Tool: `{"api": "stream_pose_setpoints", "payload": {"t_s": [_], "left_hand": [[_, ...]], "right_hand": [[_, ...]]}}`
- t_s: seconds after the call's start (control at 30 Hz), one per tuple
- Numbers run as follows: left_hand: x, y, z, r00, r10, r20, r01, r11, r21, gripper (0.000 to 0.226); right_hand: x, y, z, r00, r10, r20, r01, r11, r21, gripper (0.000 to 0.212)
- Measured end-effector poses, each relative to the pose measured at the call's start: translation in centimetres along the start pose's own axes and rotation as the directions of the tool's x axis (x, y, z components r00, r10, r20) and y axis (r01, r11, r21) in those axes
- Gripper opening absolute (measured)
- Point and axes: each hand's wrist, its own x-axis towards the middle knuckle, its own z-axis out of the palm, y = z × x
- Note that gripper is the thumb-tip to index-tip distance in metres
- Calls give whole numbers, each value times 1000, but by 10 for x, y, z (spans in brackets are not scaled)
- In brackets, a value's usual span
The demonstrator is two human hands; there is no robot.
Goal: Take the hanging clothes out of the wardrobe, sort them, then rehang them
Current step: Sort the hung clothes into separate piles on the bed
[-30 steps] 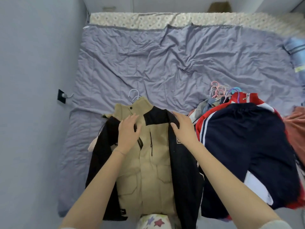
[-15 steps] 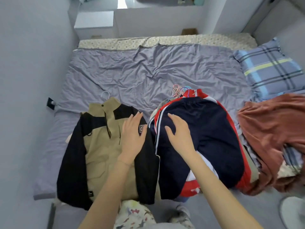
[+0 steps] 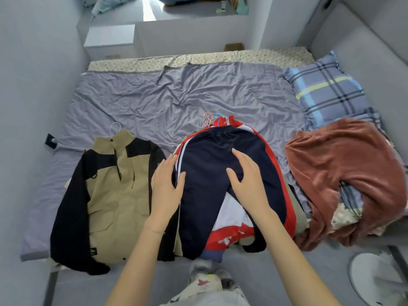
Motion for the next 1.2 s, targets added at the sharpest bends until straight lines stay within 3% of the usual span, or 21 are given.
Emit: {"api": "stream_pose_setpoints", "payload": {"t_s": [0.4, 0.67, 1.0, 1.2], "left_hand": [[60, -7, 59, 995, -40, 95, 45, 998, -53, 46], [129, -33, 118, 984, -95, 149, 96, 995, -1, 47], [233, -117, 232, 946, -236, 222, 171, 946, 276, 52], [264, -166, 281, 897, -377, 232, 250, 865, 436, 58]], "right_hand": [[52, 53, -20, 991, 133, -20, -134, 990, -33, 50], [142, 106, -2, 978, 158, 138, -139, 981, -135, 52], [288, 232, 57, 911, 153, 382, -2, 930, -367, 59], [337, 300, 92, 865, 188, 465, 49, 891, -451, 64]]}}
